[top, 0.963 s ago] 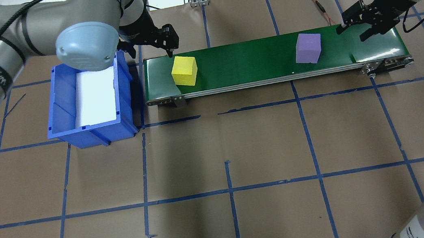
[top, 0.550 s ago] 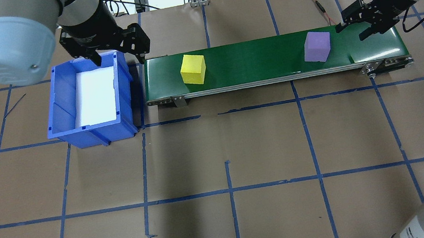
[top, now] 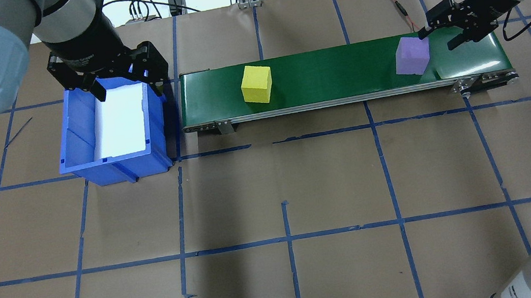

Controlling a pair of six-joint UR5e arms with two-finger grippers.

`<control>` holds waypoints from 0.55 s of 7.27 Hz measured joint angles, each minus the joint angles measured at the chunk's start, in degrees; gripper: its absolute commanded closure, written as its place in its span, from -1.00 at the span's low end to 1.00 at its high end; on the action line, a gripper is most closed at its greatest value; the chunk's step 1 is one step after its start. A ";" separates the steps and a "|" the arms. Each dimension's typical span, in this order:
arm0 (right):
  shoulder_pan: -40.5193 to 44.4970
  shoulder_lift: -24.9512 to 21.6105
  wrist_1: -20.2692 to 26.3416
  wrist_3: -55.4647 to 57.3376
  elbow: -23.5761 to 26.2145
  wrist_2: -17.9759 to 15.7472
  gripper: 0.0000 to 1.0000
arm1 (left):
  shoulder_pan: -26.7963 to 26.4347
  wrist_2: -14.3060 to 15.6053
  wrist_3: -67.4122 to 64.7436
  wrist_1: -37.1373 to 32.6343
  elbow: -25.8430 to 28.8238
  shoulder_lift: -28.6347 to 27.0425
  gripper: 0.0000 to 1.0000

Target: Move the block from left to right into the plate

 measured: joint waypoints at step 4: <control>0.00 0.31 -0.28 0.01 -0.08 -0.49 -1.00 | 0.24 0.05 -0.32 0.03 -0.04 0.27 -1.00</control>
